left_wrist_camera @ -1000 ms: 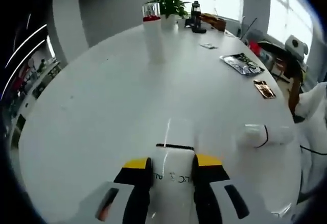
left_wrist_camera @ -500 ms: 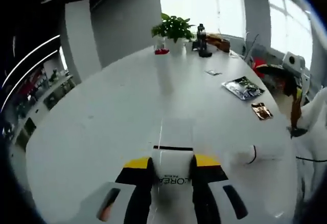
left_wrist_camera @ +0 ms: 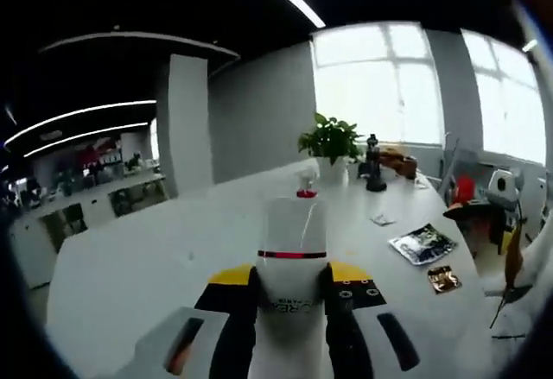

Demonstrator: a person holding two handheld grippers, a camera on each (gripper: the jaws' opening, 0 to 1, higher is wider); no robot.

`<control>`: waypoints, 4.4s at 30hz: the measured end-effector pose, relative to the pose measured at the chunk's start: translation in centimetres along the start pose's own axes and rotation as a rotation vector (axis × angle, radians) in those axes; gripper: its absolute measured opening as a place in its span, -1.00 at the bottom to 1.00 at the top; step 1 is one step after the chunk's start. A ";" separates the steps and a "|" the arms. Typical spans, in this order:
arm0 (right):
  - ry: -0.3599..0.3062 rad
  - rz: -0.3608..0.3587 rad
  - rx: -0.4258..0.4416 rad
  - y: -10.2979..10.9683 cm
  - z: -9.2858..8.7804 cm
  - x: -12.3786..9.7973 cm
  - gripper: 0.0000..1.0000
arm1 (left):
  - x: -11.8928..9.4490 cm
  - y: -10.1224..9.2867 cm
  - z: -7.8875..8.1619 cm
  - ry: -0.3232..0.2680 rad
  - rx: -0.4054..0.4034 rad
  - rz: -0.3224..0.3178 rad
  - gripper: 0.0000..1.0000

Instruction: Arrange the skincare products in the storage area until every visible bottle or jar stands upright without overlapping.

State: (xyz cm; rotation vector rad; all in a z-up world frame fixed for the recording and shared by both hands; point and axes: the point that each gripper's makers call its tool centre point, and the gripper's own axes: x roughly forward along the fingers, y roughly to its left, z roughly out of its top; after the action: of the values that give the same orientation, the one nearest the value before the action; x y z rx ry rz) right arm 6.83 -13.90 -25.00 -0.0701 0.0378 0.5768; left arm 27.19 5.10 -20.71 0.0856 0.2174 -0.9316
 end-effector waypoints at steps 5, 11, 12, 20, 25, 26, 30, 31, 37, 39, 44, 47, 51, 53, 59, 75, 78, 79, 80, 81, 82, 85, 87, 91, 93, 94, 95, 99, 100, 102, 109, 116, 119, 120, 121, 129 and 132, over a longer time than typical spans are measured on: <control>-0.005 0.012 0.004 0.3 0.1 0.2 0.82 | -0.9 -1.6 1.1 -0.080 -0.022 0.005 -0.43; -0.009 0.032 0.005 1.2 0.4 0.5 0.83 | -1.9 -3.3 2.3 -0.165 -0.048 0.002 -0.43; -0.011 0.036 0.006 1.5 0.5 0.7 0.83 | -2.0 -3.7 2.4 -0.175 -0.047 0.002 -0.43; -0.002 0.068 0.001 2.8 0.6 1.8 0.83 | -3.0 -5.4 3.5 -0.223 -0.040 0.011 -0.44; -0.020 0.077 -0.006 3.2 1.4 2.8 0.83 | -3.8 -6.3 4.5 -0.267 -0.045 0.030 -0.44; -0.024 0.079 -0.003 3.4 1.6 3.0 0.83 | -4.0 -6.7 4.8 -0.274 -0.047 0.029 -0.44; -0.044 0.098 0.009 4.3 2.5 4.4 0.82 | -4.5 -8.3 5.6 -0.299 -0.051 0.007 -0.44; -0.047 0.102 0.008 4.5 2.7 4.8 0.83 | -4.6 -8.4 5.7 -0.300 -0.051 0.006 -0.44; -0.047 0.119 0.004 5.6 3.1 6.3 0.82 | -5.3 -9.9 6.1 -0.313 -0.041 0.004 -0.43; -0.048 0.130 0.001 6.1 3.3 6.7 0.81 | -5.5 -9.9 6.2 -0.317 -0.036 0.021 -0.43; -0.053 0.150 0.001 7.3 3.7 7.9 0.79 | -5.7 -10.7 6.1 -0.331 -0.059 0.017 -0.43; -0.065 0.156 -0.003 8.1 4.0 8.7 0.78 | -5.7 -11.6 6.0 -0.334 -0.068 0.014 -0.43; -0.078 0.146 -0.014 8.6 4.2 9.5 0.77 | -5.6 -12.5 6.0 -0.341 -0.069 0.008 -0.43; -0.080 0.144 -0.023 8.8 4.1 10.1 0.76 | -5.6 -13.2 6.0 -0.349 -0.065 -0.003 -0.43; -0.093 0.114 -0.034 9.1 3.6 11.6 0.76 | -6.0 -15.0 6.5 -0.365 -0.057 -0.026 -0.43; -0.209 0.075 0.002 9.4 4.6 12.7 -0.05 | -6.0 -15.7 6.1 -0.380 -0.088 -0.027 -0.42; -0.199 0.079 -0.005 9.5 4.3 12.8 -0.23 | -6.0 -15.6 6.0 -0.380 -0.090 -0.027 -0.42; -0.194 0.085 0.000 9.6 4.2 12.9 -0.29 | -6.1 -15.6 6.0 -0.381 -0.092 -0.027 -0.42; -0.193 0.089 0.005 9.7 4.1 12.9 -0.35 | -6.1 -15.7 6.0 -0.380 -0.093 -0.029 -0.42; -0.190 0.095 0.011 9.8 4.0 13.0 -0.45 | -6.1 -15.7 5.9 -0.380 -0.094 -0.030 -0.42; -0.189 0.098 0.012 9.9 3.9 13.0 -0.53 | -6.1 -15.7 5.9 -0.379 -0.094 -0.029 -0.42; -0.177 0.097 0.005 10.0 3.5 13.3 -0.69 | -6.1 -15.8 5.9 -0.380 -0.096 -0.031 -0.42; -0.172 0.088 0.005 9.9 3.3 13.3 -0.76 | -6.1 -15.9 5.9 -0.386 -0.101 -0.035 -0.42; -0.165 0.081 -0.015 9.9 3.3 13.5 -0.79 | -6.3 -15.8 5.7 -0.392 -0.096 -0.021 -0.42; -0.137 0.049 0.000 9.7 2.9 13.5 -0.82 | -6.3 -15.8 5.5 -0.391 -0.097 -0.018 -0.41; -0.135 0.053 -0.007 9.8 2.8 13.5 -0.82 | -6.3 -15.8 5.4 -0.390 -0.097 -0.018 -0.40; -0.128 0.051 -0.013 9.7 2.7 13.5 -0.83 | -6.4 -15.7 5.2 -0.393 -0.093 -0.014 -0.40; -0.111 0.026 -0.088 9.0 2.6 13.3 -0.84 | -6.6 -15.8 5.1 -0.423 -0.080 -0.043 -0.37; -0.097 0.016 -0.113 8.6 2.5 13.3 -0.84 | -6.6 -15.7 5.0 -0.421 -0.082 -0.046 -0.37; -0.081 0.009 -0.119 8.4 2.5 13.4 -0.85 | -6.5 -15.4 5.0 -0.422 -0.094 -0.051 -0.36; -0.002 -0.017 -0.245 7.3 1.6 13.2 -0.86 | -6.4 -14.9 4.3 -0.413 -0.026 0.004 -0.30; 0.007 -0.061 -0.322 6.7 1.9 12.7 -0.88 | -6.6 -14.4 3.4 -0.415 -0.052 0.021 -0.06; 0.026 -0.160 -0.462 5.1 2.5 12.0 -0.88 | -7.2 -13.9 2.5 -0.408 -0.045 0.060 0.06; 0.036 -0.173 -0.491 4.7 2.5 11.9 -0.88 | -7.4 -13.7 2.3 -0.404 -0.041 0.075 0.09; 0.047 -0.197 -0.541 4.2 2.8 11.7 -0.88 | -7.7 -13.5 1.9 -0.395 -0.034 0.091 0.12; 0.083 -0.288 -0.760 2.4 3.8 10.6 -0.88 | -9.8 -11.5 -0.6 -0.345 0.165 0.320 0.12; 0.103 -0.295 -0.787 2.1 3.7 10.6 -0.87 | -10.4 -11.1 -1.0 -0.336 0.221 0.386 0.13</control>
State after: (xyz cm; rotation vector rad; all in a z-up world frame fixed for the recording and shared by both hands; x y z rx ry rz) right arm 14.58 -6.12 -21.97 -0.8567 -0.1011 0.2641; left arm 12.17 6.83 -19.16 0.1664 -0.2098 -0.5694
